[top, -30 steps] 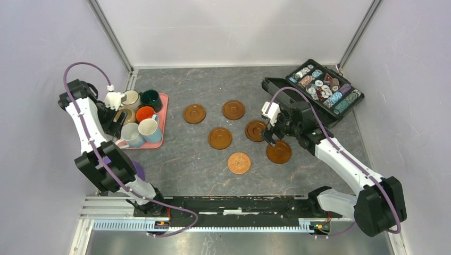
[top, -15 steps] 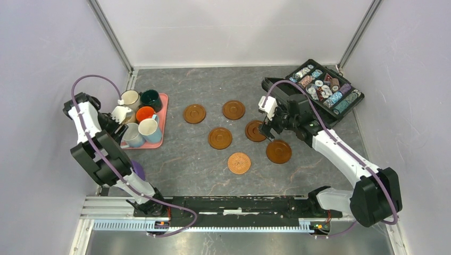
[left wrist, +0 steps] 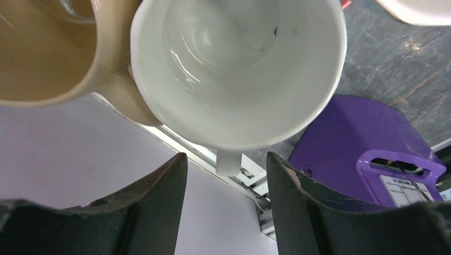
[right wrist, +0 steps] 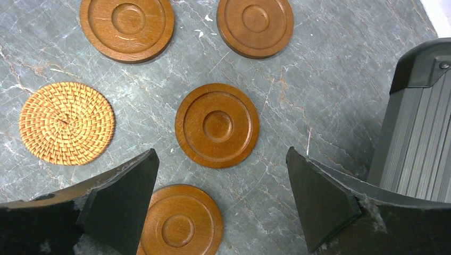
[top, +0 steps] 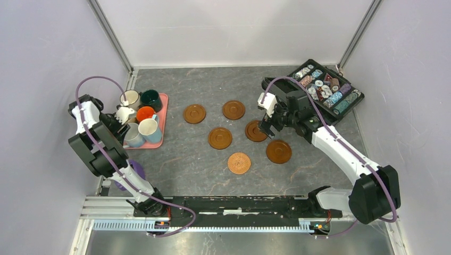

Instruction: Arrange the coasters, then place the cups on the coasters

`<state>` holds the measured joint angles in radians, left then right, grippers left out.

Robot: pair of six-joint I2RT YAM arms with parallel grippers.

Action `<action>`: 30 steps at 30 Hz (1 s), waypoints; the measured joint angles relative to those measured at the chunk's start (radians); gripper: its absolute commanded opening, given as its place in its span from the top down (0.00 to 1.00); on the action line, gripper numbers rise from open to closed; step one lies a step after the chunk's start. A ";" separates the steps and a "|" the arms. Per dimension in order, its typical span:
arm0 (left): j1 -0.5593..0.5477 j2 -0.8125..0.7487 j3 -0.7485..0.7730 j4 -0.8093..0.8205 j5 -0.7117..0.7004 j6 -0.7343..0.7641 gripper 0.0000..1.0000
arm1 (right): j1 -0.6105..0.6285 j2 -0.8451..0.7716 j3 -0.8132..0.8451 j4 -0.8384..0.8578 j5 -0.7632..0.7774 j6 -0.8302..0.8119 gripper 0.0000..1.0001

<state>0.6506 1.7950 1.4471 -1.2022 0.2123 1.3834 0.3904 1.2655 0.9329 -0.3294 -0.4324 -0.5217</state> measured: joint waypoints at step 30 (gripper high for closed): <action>0.100 -0.063 -0.131 0.077 0.114 0.059 0.98 | 0.000 0.002 0.026 -0.039 0.042 0.011 0.02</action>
<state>0.7509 1.7321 1.3159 -1.1248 0.3260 1.4422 0.3904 1.2671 0.9588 -0.3683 -0.3908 -0.5110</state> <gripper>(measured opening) 0.270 0.982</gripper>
